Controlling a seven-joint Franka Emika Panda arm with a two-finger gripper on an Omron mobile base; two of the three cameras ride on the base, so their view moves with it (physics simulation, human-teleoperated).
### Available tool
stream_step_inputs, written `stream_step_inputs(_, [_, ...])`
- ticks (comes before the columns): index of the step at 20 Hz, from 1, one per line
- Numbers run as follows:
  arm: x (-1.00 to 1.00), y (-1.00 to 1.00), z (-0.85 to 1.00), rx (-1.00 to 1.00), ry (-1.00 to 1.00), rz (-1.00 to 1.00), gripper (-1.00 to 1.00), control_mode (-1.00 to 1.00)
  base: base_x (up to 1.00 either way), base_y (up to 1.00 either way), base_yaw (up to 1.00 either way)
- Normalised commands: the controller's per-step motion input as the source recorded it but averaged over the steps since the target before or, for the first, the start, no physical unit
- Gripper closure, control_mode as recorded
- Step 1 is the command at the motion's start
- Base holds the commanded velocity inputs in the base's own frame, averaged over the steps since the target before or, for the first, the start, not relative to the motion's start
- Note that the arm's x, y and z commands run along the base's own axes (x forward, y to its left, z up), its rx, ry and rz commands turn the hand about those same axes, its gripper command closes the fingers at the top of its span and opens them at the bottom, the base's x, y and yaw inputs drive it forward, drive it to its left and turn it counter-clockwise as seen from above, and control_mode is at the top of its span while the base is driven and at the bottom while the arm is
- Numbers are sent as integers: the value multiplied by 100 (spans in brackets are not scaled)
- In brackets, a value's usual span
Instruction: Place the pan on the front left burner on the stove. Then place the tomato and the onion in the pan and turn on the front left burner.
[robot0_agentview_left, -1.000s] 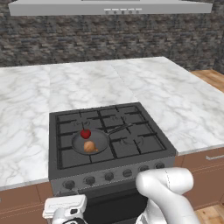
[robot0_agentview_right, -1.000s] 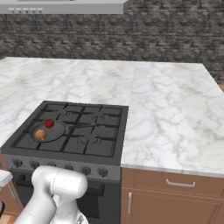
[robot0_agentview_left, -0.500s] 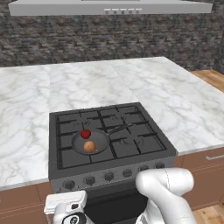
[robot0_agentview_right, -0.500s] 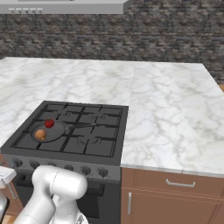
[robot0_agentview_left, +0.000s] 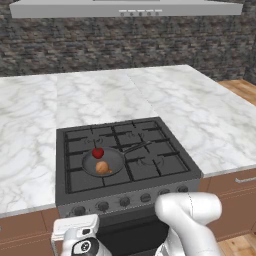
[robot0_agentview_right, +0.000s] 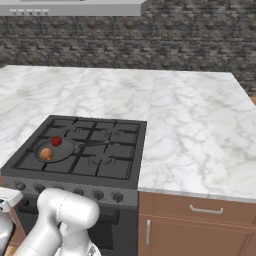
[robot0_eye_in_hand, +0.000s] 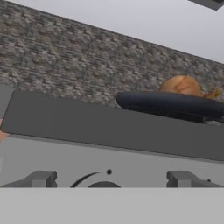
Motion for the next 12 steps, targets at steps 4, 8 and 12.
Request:
stream_step_inputs(4, [12,0,-26,0,0,1,-100,-100,0,0,0])
stream_step_inputs(8, [18,0,-25,0,0,1,-100,-100,0,0,0])
stream_step_inputs(12, [23,0,-23,0,0,1,-100,-100,0,0,0])
